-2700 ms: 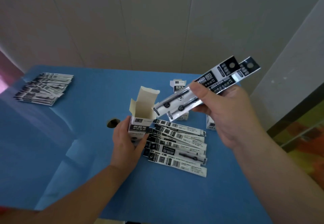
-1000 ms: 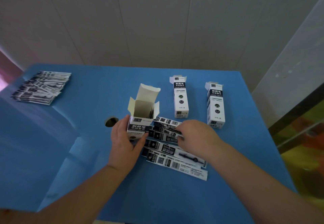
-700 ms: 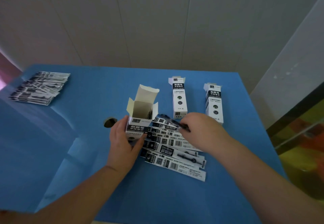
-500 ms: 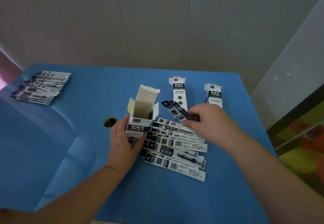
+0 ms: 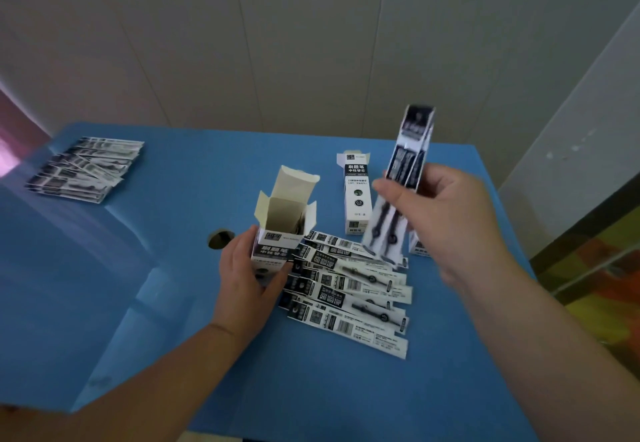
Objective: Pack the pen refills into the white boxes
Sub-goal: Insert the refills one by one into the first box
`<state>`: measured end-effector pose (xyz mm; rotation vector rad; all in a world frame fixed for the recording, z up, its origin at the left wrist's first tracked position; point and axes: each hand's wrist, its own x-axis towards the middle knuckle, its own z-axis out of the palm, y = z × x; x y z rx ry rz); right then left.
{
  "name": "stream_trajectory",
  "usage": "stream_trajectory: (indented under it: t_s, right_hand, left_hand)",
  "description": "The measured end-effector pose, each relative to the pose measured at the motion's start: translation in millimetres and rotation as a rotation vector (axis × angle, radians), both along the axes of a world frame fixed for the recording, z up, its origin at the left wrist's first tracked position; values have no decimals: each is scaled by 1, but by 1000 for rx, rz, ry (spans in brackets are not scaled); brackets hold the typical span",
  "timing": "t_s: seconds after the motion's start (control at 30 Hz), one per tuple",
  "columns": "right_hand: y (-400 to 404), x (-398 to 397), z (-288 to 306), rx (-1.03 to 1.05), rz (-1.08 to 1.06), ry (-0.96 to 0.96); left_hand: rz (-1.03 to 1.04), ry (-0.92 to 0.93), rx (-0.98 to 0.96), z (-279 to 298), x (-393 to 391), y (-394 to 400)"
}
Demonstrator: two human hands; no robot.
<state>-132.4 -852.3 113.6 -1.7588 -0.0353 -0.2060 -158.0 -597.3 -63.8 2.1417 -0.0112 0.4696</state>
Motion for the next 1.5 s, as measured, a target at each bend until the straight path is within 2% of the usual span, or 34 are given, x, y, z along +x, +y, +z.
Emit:
stream_trajectory:
  t_s: [0.1,0.3,0.5,0.77,0.97,1.2,1.23,1.3,1.4,1.5]
  right_hand:
    - [15,-10,16,278,64,4]
    - [53,-20,16,531,18,-103]
    - [76,-14,2,390,-8,-60]
    - [78,-4,1,423,63,-74]
    - [71,-9,-7,79,155,-83]
    - [39,1,-28,-14,115,-186]
    - [33,5,-35,-102,81,-197]
    - [19,14,-50,-438,81,-146]
    - [4,22,-77,-974,260,59]
    - [4,19,-97,-1171,392,150]
  left_hand:
    - [-6,-62,-1,-2,-1,0]
    - [3,-159,80,-3,-3,0]
    - [23,-175,155,-2,-4,-2]
    - [0,-206,183,2,-7,-4]
    - [-5,-120,149,0,-3,-3]
    - [-16,-109,18,0,-2,0]
    - [-12,-95,0,0,-2,0]
    - [1,-69,-6,1,-3,0]
    - [13,-22,-6,5,-5,-1]
    - [10,21,-13,6,-4,-2]
